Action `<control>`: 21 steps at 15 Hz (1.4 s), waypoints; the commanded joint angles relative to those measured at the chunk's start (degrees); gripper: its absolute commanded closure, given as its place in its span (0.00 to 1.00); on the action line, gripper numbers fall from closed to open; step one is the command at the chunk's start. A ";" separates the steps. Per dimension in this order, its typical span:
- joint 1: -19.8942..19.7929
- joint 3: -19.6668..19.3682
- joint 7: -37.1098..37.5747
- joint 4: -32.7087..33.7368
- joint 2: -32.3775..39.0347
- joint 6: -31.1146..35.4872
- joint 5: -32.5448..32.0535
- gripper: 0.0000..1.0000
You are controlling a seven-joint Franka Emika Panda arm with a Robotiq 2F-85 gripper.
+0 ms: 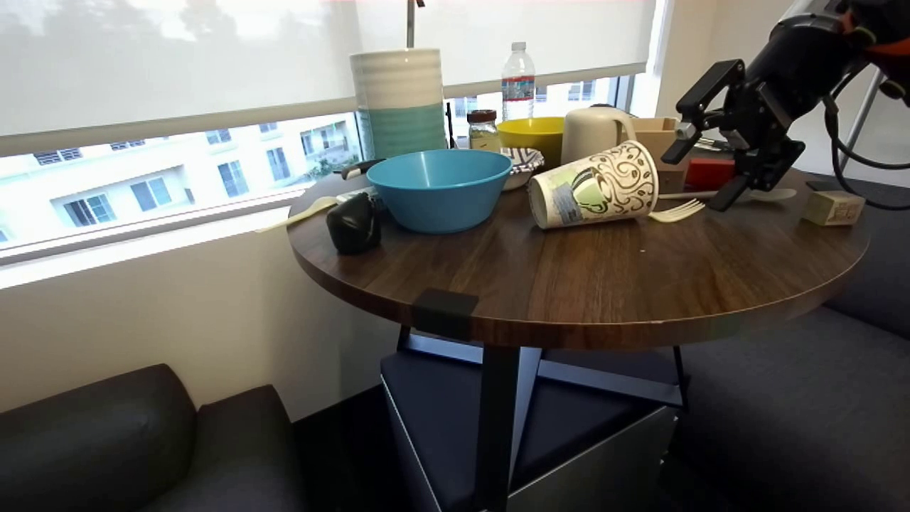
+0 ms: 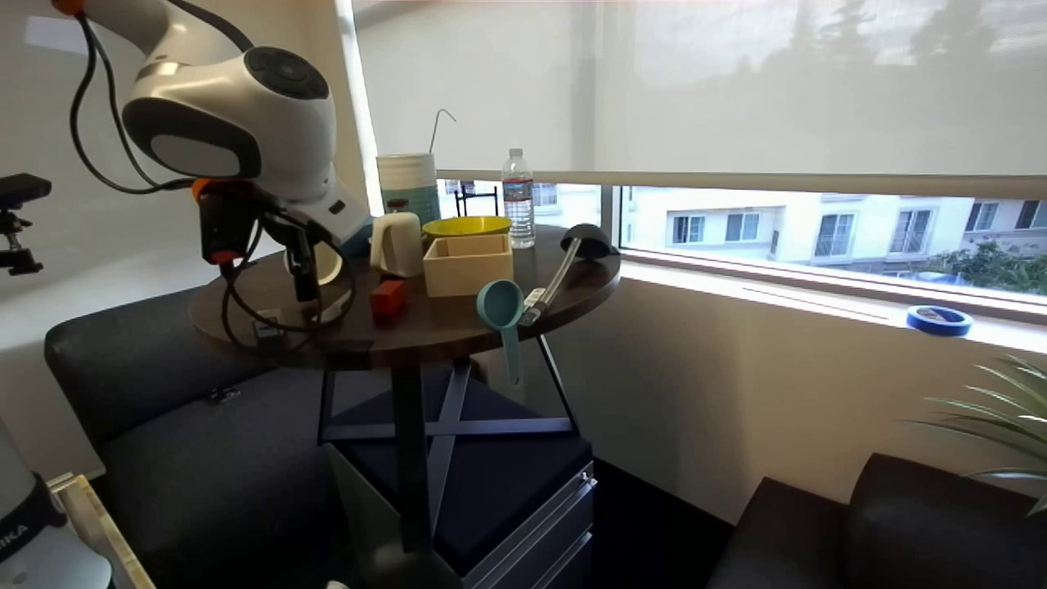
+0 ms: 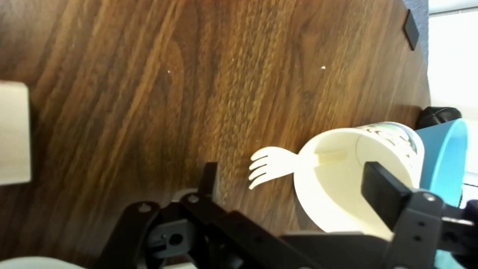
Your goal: Remove the spoon and folk from the cup and put them on the table
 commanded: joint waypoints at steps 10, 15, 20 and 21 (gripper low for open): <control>-2.39 2.12 -0.75 0.12 2.99 1.25 1.26 0.95; -2.93 1.50 -1.09 0.32 3.19 0.79 1.82 1.00; -3.59 0.44 -2.14 0.35 1.25 -1.60 1.83 0.99; -3.93 0.14 -2.38 0.36 0.58 -2.81 1.54 0.99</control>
